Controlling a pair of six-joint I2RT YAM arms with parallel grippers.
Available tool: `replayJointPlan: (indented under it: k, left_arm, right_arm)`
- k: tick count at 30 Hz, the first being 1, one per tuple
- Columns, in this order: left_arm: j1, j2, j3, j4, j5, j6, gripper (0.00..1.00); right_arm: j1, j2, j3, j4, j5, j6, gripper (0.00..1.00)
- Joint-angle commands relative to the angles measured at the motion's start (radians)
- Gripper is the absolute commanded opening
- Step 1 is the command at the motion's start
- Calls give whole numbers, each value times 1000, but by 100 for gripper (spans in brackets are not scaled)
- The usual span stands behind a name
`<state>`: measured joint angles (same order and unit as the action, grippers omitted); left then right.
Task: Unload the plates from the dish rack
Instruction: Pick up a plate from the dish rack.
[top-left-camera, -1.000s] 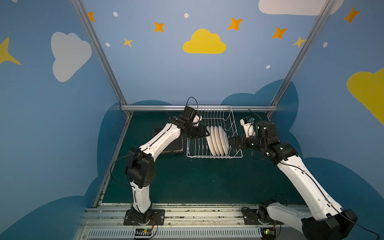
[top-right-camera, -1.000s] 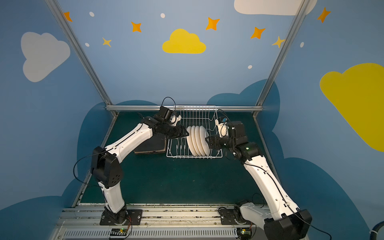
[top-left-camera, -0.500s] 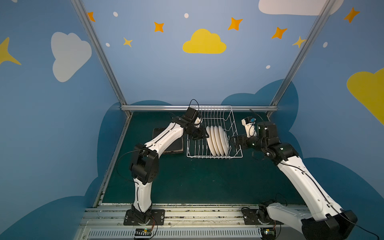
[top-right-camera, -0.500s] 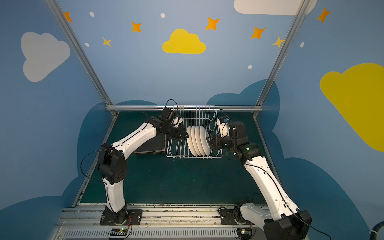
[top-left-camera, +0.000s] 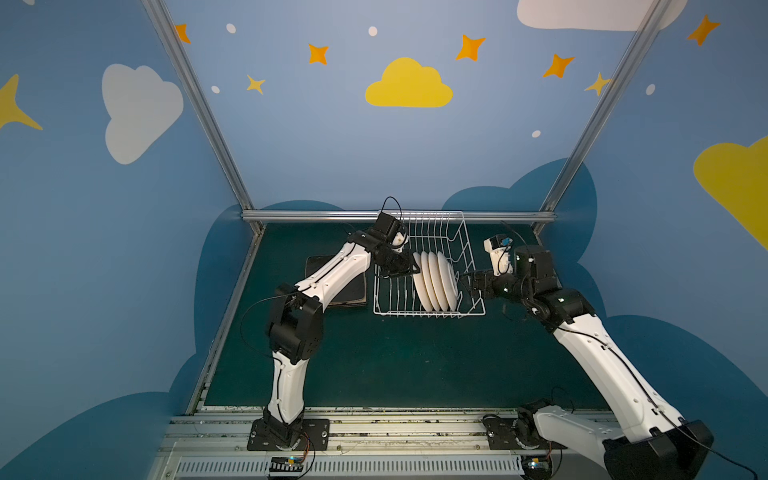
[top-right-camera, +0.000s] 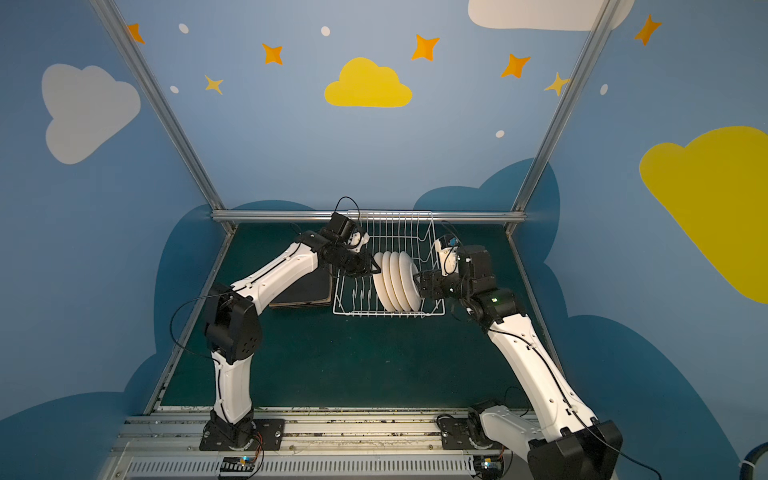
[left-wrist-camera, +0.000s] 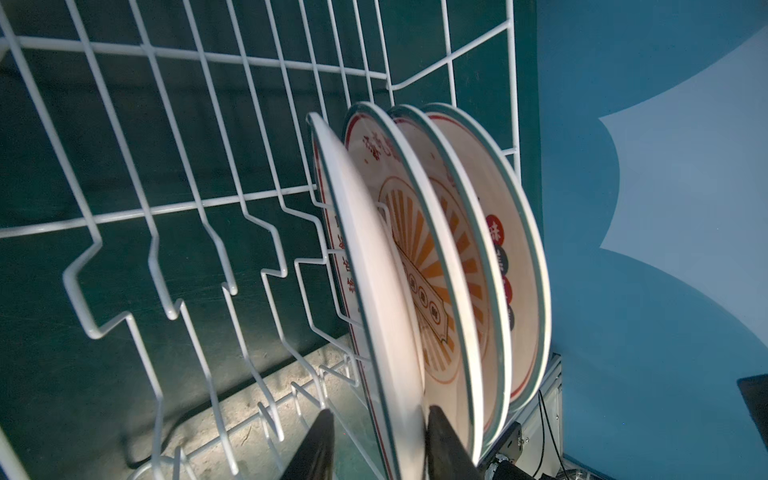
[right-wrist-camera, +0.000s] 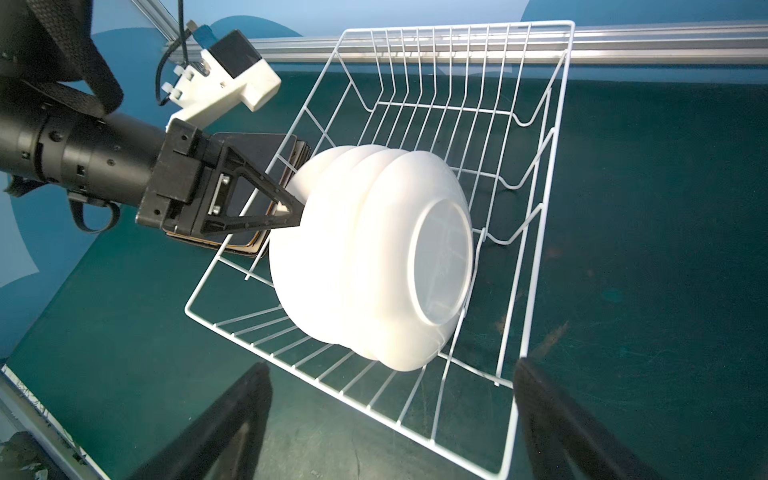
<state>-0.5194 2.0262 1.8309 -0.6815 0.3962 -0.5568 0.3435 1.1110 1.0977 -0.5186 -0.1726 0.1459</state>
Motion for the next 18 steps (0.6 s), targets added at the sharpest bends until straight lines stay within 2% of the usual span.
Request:
replayJointPlan:
  k: [1, 10, 18]
  left_arm:
    - [-3, 22, 14, -1, -1, -10, 34]
    - [-7, 52, 33, -17, 21, -34, 27]
    - [-10, 70, 36, 6, 55, -57, 15]
  right_arm:
    - [-4, -23, -4, 22, 8, -2, 90]
    - [-5, -47, -33, 54, 18, 21, 90]
    - [-4, -59, -55, 61, 19, 29, 90]
